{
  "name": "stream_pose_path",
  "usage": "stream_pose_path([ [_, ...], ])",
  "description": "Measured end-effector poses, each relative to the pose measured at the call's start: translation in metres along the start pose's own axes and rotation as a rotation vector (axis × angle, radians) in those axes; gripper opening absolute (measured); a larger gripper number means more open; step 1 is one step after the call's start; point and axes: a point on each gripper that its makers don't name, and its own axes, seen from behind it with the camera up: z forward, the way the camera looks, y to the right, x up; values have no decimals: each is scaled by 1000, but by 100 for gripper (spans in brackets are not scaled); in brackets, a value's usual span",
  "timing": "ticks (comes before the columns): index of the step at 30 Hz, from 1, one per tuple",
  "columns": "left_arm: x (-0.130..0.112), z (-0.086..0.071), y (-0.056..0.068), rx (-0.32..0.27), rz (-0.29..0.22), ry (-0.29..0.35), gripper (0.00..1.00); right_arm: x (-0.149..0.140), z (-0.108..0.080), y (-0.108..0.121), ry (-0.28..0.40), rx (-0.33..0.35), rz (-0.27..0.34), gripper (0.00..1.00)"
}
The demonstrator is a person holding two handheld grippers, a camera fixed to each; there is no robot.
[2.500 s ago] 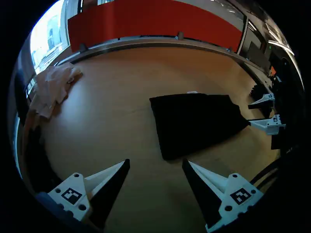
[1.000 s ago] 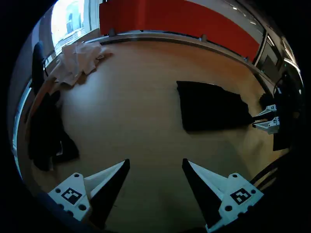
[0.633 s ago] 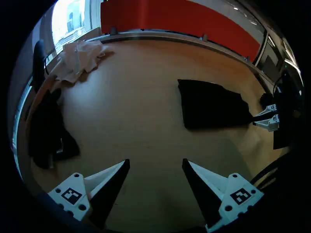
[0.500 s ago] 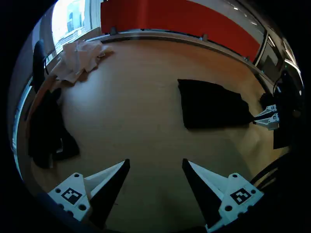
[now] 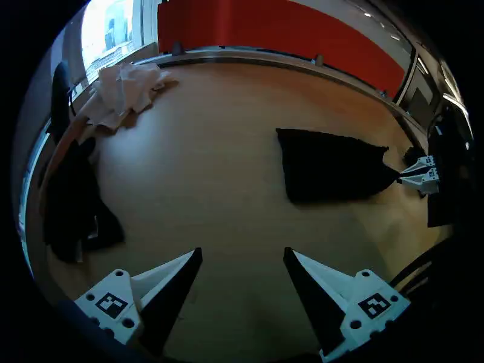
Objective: Fold towel
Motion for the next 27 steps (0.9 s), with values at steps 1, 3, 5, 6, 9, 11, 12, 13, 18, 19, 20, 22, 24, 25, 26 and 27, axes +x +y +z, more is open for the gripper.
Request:
stream_pose_path([
  [1,0,0,0,0,-1,1,100,4,-1,1,5,-2,-7,4],
  [3,1,-1,0,-1,-2,4,100,12,-4,2,14,-5,-24,4],
  [5,2,-2,0,-1,-4,6,100,20,-7,3,23,-8,-42,4],
  [6,2,-2,0,-2,-6,7,100,23,-8,3,26,-9,-49,4],
  [9,3,-4,0,-2,-10,11,100,32,-10,4,35,-10,-71,4],
  [11,4,-5,0,-2,-13,12,100,37,-10,5,39,-11,-82,4],
  [12,4,-5,0,-2,-14,12,100,39,-10,5,41,-10,-86,4],
  [13,4,-6,0,-2,-15,13,100,41,-11,5,43,-9,-90,4],
  [18,5,-8,-2,2,-21,17,100,52,-13,5,57,-7,-112,4],
  [19,4,-8,-2,2,-22,18,100,54,-14,5,60,-8,-117,4],
  [20,4,-9,-2,3,-24,18,100,57,-15,6,64,-9,-123,4],
  [22,4,-10,-3,5,-28,20,100,62,-18,6,69,-10,-132,4],
  [24,4,-10,-4,7,-32,22,100,68,-21,7,76,-12,-140,4],
  [25,3,-11,-4,7,-34,23,100,71,-23,7,81,-12,-143,4],
  [26,3,-11,-4,8,-36,23,100,74,-25,7,86,-13,-147,4],
  [27,3,-11,-4,8,-37,24,100,77,-27,8,90,-14,-151,4],
])
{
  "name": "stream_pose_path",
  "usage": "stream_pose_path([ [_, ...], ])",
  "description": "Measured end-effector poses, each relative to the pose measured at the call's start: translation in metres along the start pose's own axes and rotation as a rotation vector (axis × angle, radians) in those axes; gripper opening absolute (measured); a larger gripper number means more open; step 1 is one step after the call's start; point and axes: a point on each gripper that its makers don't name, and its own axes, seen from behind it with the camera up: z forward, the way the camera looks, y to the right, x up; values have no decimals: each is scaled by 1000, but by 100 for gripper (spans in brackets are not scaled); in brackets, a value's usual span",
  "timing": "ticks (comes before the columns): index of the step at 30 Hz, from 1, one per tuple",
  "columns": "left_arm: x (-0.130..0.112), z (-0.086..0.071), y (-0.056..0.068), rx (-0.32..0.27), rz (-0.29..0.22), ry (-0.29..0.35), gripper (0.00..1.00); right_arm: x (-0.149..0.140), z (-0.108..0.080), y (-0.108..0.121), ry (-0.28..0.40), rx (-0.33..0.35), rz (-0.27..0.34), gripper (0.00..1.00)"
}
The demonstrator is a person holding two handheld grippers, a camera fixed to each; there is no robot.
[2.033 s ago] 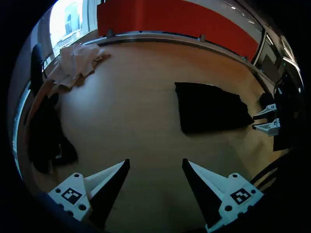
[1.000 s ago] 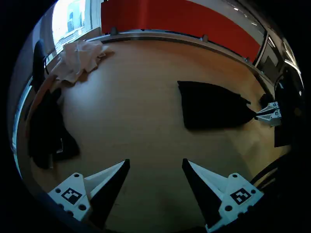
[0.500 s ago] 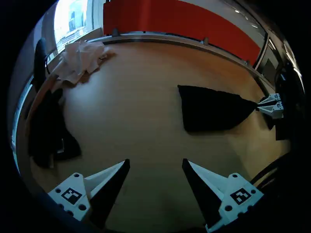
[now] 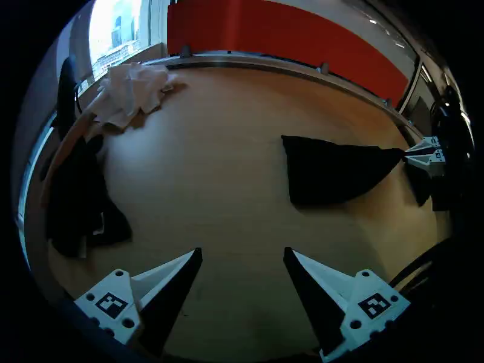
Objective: Fold towel
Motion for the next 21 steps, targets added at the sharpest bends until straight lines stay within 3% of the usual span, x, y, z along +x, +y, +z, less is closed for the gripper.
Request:
stream_pose_path([
  [11,-2,-4,-2,7,-26,15,100,25,-11,7,26,-3,-38,4],
  [21,-6,-10,-8,17,-55,29,100,47,-6,2,36,22,-90,4],
])
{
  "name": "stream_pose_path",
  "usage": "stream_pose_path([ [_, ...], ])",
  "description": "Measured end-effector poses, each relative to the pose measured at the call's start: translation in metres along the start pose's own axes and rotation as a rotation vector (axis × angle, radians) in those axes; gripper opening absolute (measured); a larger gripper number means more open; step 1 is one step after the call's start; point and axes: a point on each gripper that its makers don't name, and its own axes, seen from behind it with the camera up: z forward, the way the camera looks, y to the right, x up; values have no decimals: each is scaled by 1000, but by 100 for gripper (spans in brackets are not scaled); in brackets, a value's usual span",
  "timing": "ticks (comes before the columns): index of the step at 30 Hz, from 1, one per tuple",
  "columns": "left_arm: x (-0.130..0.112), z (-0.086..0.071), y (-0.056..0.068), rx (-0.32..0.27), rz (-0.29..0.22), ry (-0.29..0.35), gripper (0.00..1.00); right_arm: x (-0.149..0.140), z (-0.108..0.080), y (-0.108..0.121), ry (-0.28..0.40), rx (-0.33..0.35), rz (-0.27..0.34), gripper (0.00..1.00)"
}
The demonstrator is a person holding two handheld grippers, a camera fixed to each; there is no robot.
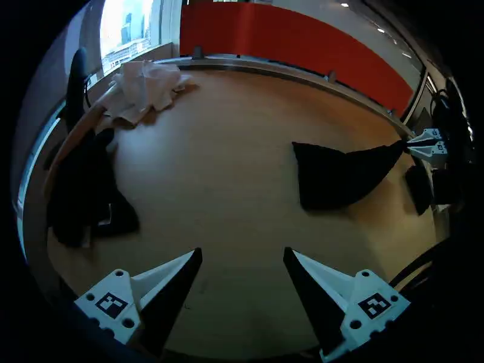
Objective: Fold towel
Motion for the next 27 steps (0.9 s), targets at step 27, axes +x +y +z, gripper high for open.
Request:
stream_pose_path([
  [27,-18,-14,-17,10,-79,25,100,79,68,-68,13,189,-147,4],
])
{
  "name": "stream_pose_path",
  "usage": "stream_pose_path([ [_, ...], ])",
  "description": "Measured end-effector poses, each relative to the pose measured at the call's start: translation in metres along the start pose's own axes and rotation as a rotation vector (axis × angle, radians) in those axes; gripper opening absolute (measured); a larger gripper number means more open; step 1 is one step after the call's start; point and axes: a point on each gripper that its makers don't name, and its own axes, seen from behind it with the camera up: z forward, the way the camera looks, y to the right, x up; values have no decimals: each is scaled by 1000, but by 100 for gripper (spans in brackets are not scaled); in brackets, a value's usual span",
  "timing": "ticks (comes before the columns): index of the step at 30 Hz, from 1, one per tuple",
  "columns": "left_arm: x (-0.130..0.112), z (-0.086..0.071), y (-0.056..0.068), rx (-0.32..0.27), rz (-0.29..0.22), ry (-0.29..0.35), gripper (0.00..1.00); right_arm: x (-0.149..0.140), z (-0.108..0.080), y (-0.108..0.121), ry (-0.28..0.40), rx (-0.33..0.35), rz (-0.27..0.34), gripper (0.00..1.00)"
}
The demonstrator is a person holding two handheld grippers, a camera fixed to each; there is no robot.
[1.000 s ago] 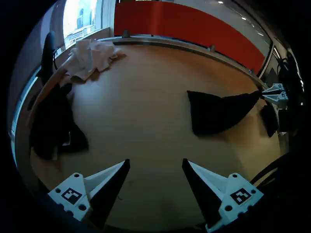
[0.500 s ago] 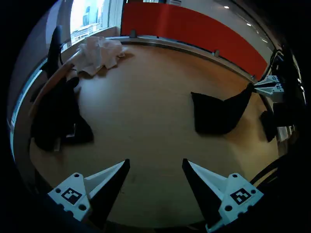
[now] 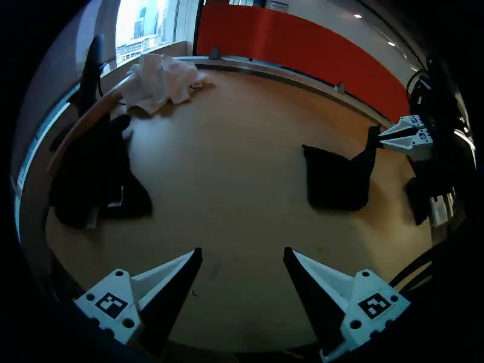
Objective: Fold towel
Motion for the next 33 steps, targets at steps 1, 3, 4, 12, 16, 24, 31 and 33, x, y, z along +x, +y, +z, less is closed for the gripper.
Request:
stream_pose_path([
  [1,0,0,-1,1,-2,1,100,0,6,-4,-5,13,-3,4],
  [3,-1,-2,-2,3,-6,2,100,0,19,-13,-17,42,-8,4],
  [4,-2,-2,-2,5,-8,3,100,0,26,-18,-23,56,-9,4],
  [12,-4,-7,-9,16,-29,9,100,-13,74,-51,-82,143,14,4],
  [16,-3,-6,-11,17,-33,11,100,-18,79,-53,-93,151,26,4],
  [24,-2,-4,-10,14,-28,8,100,-20,77,-51,-93,153,41,4],
  [31,-2,-3,-9,11,-25,5,100,-18,74,-51,-84,155,48,20],
  [33,-2,-3,-9,11,-25,5,100,-18,73,-51,-81,155,49,32],
])
